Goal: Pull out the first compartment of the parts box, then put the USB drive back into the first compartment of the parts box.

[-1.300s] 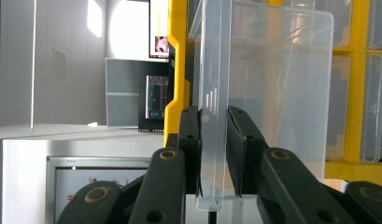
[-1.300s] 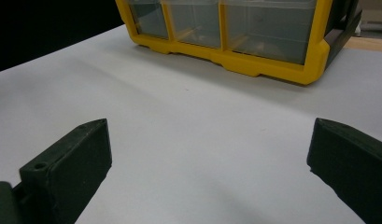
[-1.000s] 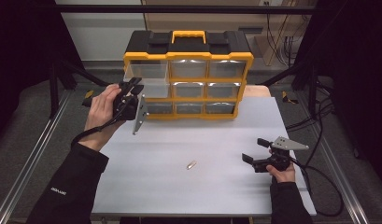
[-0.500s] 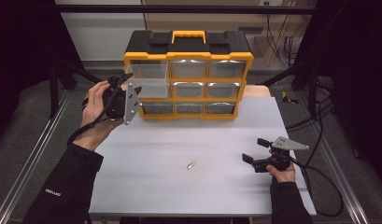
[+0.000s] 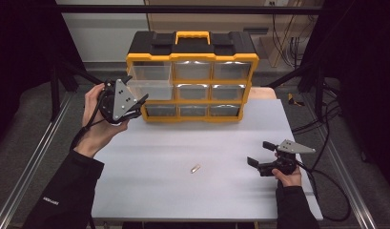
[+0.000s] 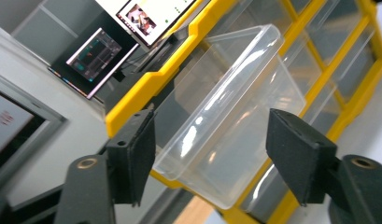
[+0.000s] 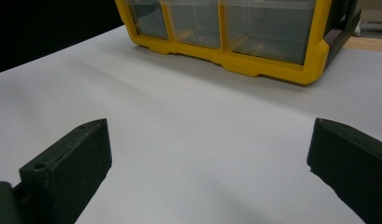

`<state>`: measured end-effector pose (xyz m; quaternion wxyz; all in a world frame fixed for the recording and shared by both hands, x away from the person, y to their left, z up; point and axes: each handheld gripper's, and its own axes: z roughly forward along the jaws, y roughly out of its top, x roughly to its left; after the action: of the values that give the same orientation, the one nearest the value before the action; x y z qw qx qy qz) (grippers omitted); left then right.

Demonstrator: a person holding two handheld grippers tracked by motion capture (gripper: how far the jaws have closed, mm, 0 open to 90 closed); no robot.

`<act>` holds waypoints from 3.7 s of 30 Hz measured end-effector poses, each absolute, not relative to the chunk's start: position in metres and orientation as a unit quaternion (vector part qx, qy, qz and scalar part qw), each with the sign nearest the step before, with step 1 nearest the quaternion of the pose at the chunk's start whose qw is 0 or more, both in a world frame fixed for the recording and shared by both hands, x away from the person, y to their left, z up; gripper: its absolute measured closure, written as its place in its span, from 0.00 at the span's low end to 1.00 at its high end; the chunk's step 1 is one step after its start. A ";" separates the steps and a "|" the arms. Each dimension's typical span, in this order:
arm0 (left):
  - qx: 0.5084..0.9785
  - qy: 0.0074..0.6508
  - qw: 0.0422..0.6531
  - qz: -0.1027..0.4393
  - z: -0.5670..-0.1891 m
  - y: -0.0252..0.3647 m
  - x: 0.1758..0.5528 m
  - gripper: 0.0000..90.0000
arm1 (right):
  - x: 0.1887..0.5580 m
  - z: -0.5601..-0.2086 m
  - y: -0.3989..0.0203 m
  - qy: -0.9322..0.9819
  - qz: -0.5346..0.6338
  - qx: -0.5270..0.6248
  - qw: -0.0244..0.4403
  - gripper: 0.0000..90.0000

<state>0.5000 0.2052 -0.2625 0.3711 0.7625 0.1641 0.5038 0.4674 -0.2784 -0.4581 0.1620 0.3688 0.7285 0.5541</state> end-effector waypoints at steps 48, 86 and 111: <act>0.735 0.328 0.515 0.295 -0.348 0.227 0.482 0.10 | 0.467 -0.458 -0.277 0.730 0.553 0.368 0.163 0.01; 0.766 0.327 0.503 0.233 -0.402 0.209 0.478 0.06 | 0.467 -0.459 -0.276 0.735 0.546 0.368 0.164 0.01; 0.793 0.303 0.492 0.195 -0.418 0.175 0.473 0.05 | 0.468 -0.460 -0.276 0.736 0.544 0.368 0.163 0.01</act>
<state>0.4730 0.1750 -0.4181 0.4920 0.7926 0.3031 0.1945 0.4678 -0.2762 -0.4596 0.1630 0.3684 0.7359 0.5443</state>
